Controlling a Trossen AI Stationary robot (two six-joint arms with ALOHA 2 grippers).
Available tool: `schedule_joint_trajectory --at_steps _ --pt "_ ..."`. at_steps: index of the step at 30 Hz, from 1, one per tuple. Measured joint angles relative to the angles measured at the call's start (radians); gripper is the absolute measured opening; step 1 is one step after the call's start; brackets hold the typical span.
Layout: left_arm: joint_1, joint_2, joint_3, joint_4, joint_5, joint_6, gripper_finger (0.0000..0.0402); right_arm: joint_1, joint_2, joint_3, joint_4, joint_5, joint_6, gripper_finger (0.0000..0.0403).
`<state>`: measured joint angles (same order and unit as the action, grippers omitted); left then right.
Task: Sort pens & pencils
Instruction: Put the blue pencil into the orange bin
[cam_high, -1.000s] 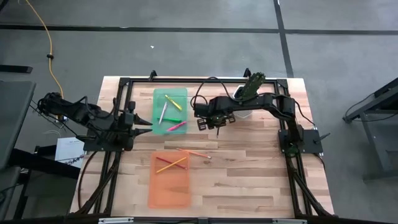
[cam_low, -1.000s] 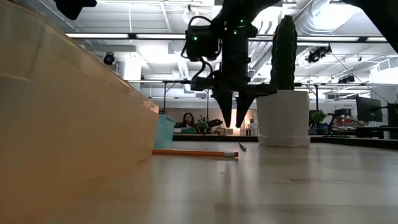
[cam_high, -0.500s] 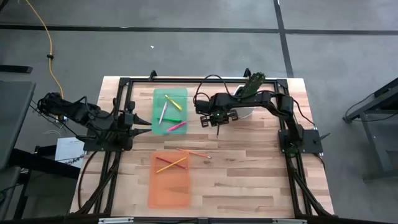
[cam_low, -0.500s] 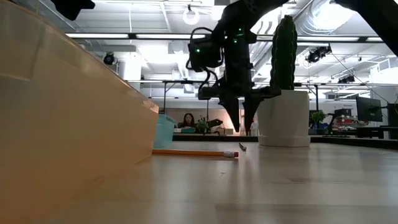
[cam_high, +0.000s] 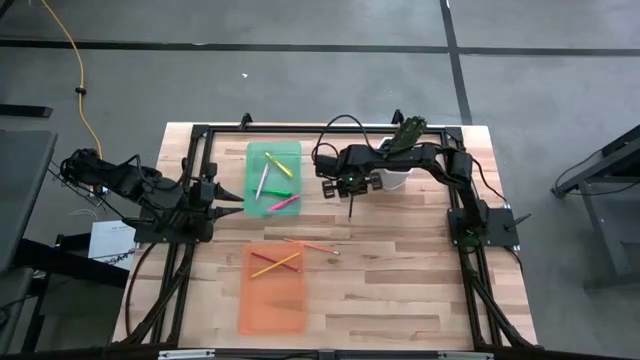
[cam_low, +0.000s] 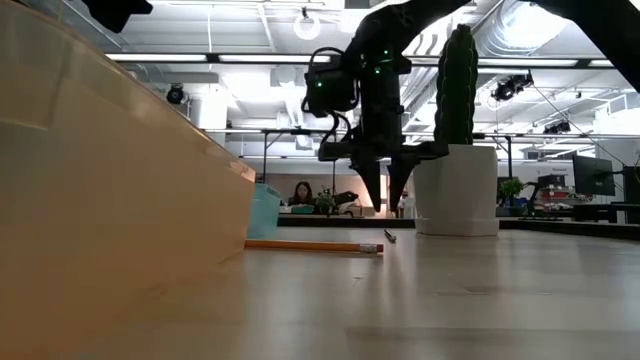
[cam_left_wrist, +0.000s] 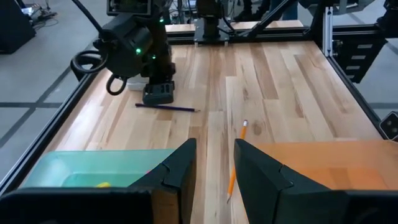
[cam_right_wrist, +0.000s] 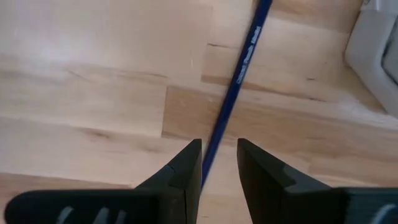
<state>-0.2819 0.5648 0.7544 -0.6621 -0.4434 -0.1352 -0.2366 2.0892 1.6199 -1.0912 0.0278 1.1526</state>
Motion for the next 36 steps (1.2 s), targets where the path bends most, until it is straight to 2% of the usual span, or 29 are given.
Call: schedule_joint_trajectory --at_steps 4,13,36 --pt "0.0 0.0 0.0 0.0 0.005 0.0 0.0097 0.0 0.0 -0.002 -0.001 0.006 0.0 0.0094" --pt "0.0 0.0 0.0 0.0 0.013 -0.001 0.0097 0.026 0.0 -0.109 0.074 -0.031 0.044 0.0094" --pt "0.0 0.0 0.0 -0.015 0.014 -0.003 0.0097 0.022 0.0 -0.112 0.136 -0.024 0.045 0.0094"
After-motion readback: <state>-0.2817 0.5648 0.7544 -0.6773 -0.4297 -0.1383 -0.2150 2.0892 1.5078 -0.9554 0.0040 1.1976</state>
